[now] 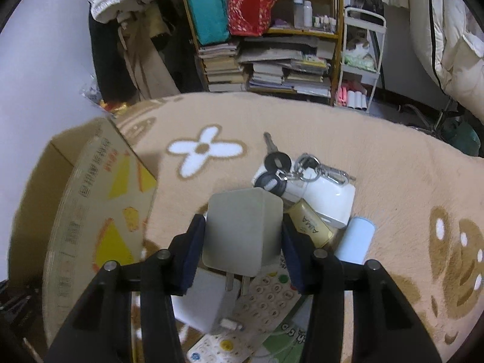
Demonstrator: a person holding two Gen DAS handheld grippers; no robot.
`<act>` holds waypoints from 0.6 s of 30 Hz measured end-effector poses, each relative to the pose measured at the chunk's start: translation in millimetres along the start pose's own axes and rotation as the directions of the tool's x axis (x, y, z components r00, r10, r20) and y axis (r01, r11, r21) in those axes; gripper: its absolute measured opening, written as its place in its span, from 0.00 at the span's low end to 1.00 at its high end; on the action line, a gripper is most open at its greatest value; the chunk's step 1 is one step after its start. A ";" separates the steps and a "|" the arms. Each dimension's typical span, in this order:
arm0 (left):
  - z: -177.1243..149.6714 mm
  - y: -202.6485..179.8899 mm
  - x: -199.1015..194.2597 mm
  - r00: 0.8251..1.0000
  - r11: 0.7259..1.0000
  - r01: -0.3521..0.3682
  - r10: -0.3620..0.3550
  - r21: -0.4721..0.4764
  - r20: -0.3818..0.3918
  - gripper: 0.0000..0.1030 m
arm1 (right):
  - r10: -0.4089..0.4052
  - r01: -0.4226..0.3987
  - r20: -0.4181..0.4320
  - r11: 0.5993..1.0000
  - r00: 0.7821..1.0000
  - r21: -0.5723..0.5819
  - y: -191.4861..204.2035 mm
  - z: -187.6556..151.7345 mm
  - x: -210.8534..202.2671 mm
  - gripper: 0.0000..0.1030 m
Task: Organize rigid objects
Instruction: 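Lift the white charger with the right gripper and drop it into the box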
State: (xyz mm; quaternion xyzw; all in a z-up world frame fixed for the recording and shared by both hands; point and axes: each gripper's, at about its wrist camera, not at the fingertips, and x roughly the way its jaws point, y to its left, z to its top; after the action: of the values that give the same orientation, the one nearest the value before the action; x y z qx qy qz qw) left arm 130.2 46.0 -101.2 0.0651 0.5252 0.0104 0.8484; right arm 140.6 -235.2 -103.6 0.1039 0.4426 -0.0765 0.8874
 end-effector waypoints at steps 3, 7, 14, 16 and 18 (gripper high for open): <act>0.0 0.1 -0.2 1.000 1.000 0.001 -0.001 -0.001 0.001 0.18 | 0.029 -0.029 0.031 1.000 0.999 -0.007 7.2 2.3 -15.6 0.50; 0.0 0.2 -0.3 1.000 1.000 0.001 -0.001 0.000 0.001 0.18 | 0.058 -0.056 0.059 0.998 0.997 -0.035 23.3 5.1 -30.7 0.50; 0.4 1.2 -0.5 1.000 1.000 0.004 -0.004 -0.008 -0.004 0.18 | 0.130 -0.120 0.102 0.988 0.986 -0.100 53.2 10.7 -54.4 0.50; 0.9 1.1 -0.6 1.000 1.000 0.004 -0.005 -0.010 -0.004 0.18 | 0.157 -0.143 0.115 0.983 0.981 -0.118 62.9 11.8 -61.2 0.50; 0.7 1.8 -0.8 1.000 1.000 0.004 -0.004 -0.010 -0.004 0.18 | 0.185 -0.167 0.129 0.976 0.974 -0.137 74.0 13.7 -68.8 0.50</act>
State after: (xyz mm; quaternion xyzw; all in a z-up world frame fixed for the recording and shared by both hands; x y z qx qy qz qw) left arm 130.6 47.6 -100.0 0.0598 0.5270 0.0113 0.8477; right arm 126.9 -164.1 -31.8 0.0813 0.3719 0.0233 0.9244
